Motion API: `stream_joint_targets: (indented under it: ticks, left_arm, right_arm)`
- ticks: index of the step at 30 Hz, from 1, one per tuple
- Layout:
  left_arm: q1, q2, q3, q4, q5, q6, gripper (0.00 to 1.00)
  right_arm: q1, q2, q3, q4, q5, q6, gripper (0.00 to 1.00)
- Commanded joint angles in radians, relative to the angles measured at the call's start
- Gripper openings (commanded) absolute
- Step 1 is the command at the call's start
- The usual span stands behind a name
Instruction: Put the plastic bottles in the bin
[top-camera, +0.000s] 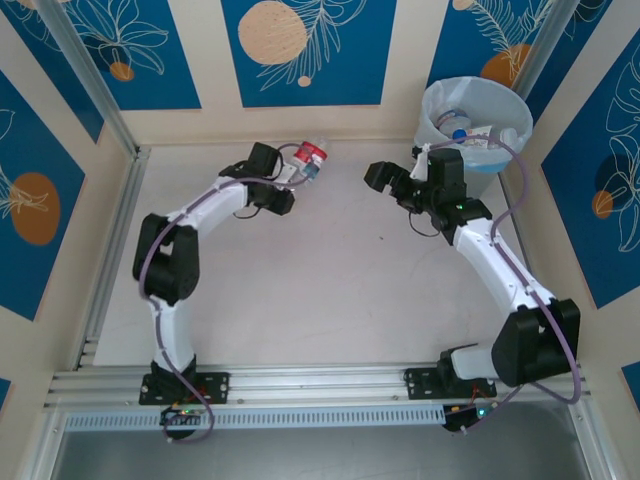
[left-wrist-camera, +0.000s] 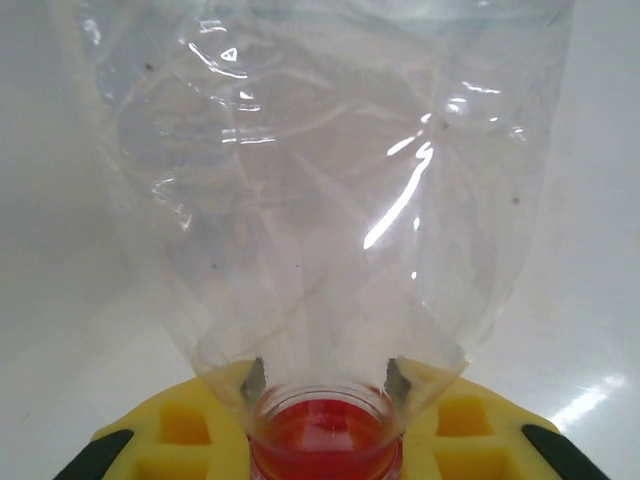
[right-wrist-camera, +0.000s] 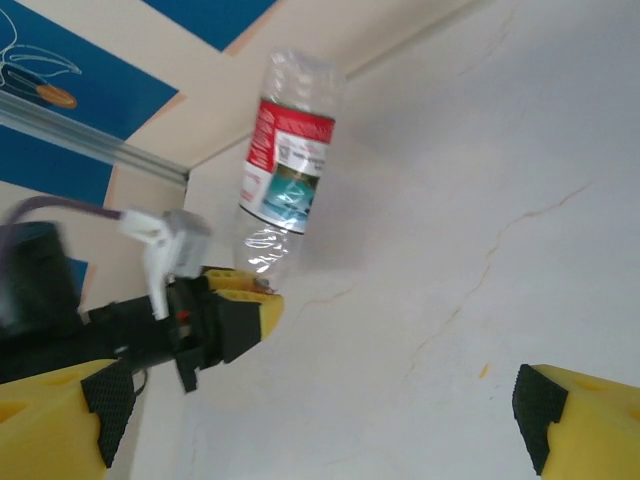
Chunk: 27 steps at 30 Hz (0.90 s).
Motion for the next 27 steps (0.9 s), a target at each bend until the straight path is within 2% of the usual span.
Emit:
stream_joint_targets:
  ticks: [1,7,12,18,22,27]
  left_arm:
    - [-0.075,-0.108,-0.095,0.139,0.08,-0.022,0.01]
    - [-0.14,-0.239,-0.205,0.23,0.195,-0.081,0.0]
    - [-0.163,-0.286,-0.213,0.248,0.253,-0.101,0.02]
    - [-0.182,-0.301,-0.2,0.254,0.278,-0.107,0.03]
    - [-0.201,-0.3,-0.193,0.261,0.283,-0.099,0.04]
    - [-0.221,-0.301,-0.186,0.253,0.271,-0.086,0.05]
  right_arm:
    - [-0.007,0.033,0.044,0.064,-0.164,0.079,1.0]
    - [-0.017,0.04,0.025,0.192,-0.181,0.134,1.0]
    - [-0.024,0.049,-0.009,0.314,-0.256,0.18,0.99]
    - [-0.011,0.078,-0.008,0.38,-0.284,0.167,0.88]
    - [0.013,0.109,0.021,0.381,-0.225,0.132,0.79]
    - [0.047,0.17,0.078,0.37,-0.184,0.109,0.76]
